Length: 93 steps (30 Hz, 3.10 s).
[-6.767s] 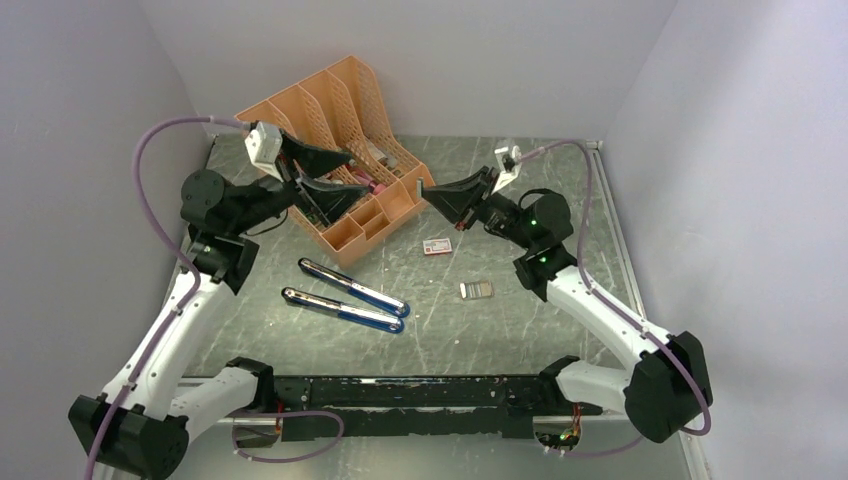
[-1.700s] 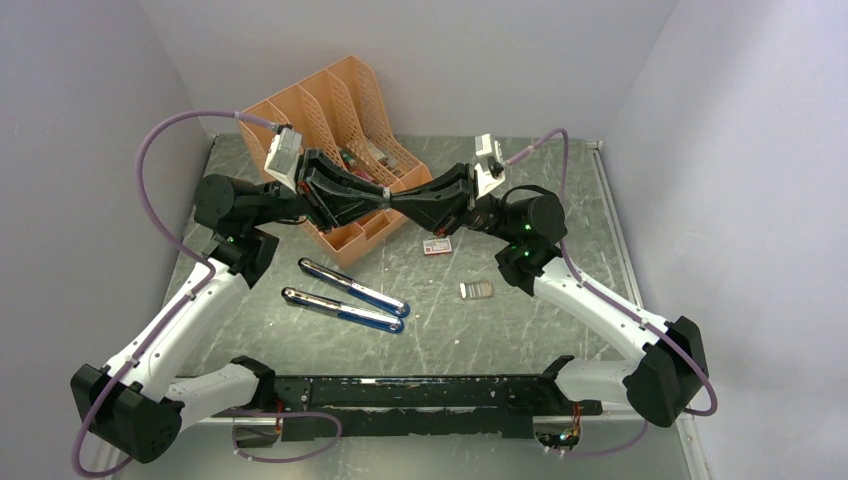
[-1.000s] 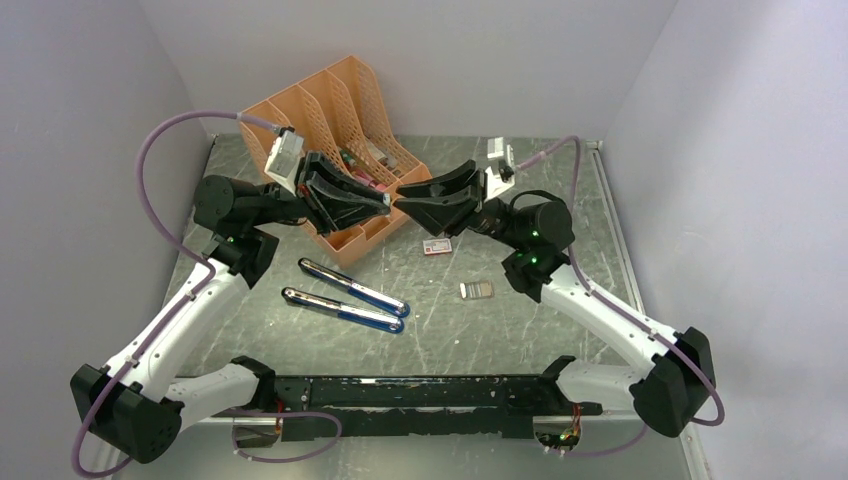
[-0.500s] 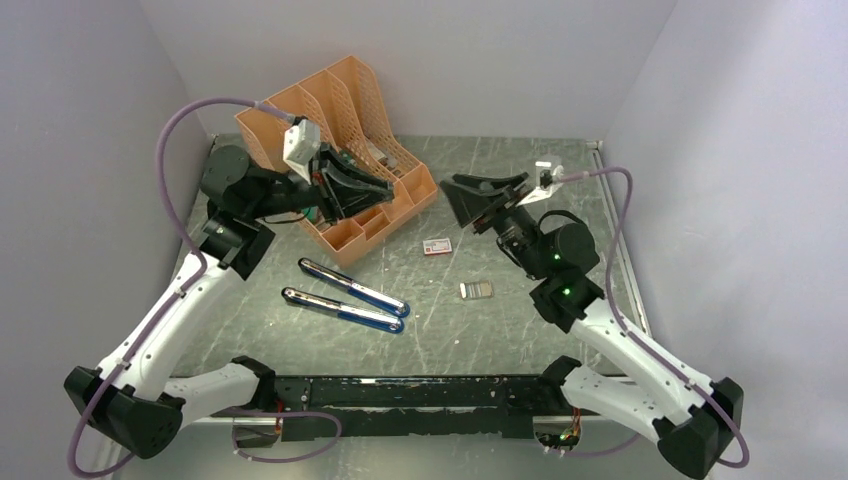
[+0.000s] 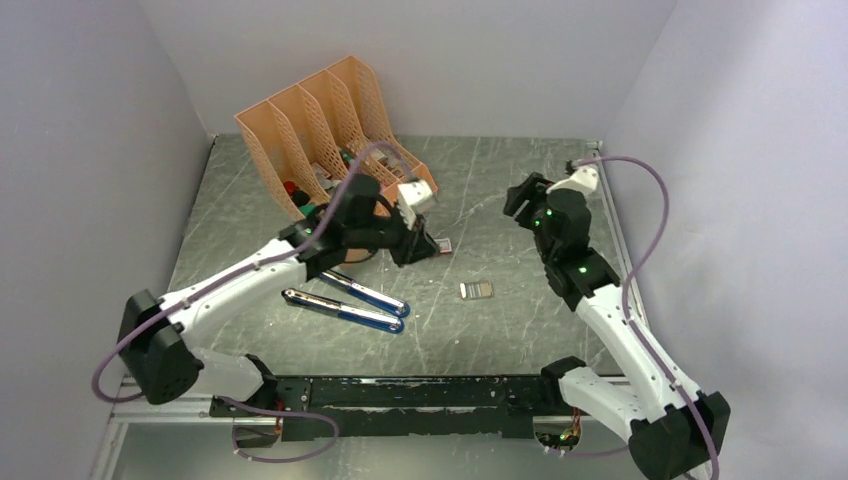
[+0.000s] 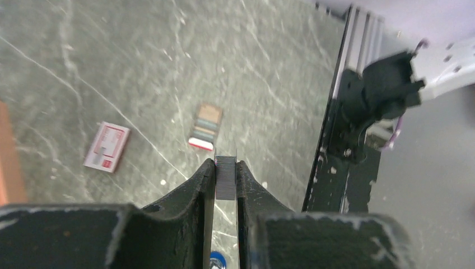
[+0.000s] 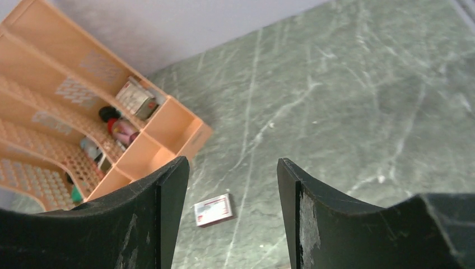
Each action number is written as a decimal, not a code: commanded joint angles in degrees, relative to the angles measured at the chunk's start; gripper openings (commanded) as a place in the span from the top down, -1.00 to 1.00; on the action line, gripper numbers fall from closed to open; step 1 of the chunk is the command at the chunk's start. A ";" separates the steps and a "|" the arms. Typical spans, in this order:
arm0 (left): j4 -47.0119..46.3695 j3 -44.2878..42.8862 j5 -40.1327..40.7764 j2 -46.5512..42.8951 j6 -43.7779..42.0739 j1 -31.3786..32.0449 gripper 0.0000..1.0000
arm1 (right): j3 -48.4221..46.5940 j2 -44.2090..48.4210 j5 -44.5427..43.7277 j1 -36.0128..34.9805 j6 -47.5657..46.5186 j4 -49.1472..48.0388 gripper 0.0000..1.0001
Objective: Load the staples into the stapler
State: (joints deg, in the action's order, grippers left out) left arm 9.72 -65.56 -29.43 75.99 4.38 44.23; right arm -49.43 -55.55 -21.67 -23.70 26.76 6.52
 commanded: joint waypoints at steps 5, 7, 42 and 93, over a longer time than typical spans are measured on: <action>2.43 5.24 10.53 7.83 -8.78 10.89 0.86 | 2.26 4.71 10.70 14.87 7.81 5.67 -0.26; 4.69 4.59 12.80 11.21 -11.41 12.42 0.86 | 3.90 5.66 14.30 17.74 9.56 4.62 -0.26; 19.00 15.07 32.74 15.14 -18.45 26.08 0.71 | 8.83 8.86 28.92 20.46 8.20 0.30 -0.28; -6.13 17.68 18.95 -20.75 1.81 -29.55 -0.45 | 15.85 -10.22 61.63 -27.37 -51.84 -8.28 -0.32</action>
State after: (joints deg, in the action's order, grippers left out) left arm 4.21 -45.78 -16.16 56.73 10.83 15.14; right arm -33.58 -60.47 38.06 -47.59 -14.20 -9.10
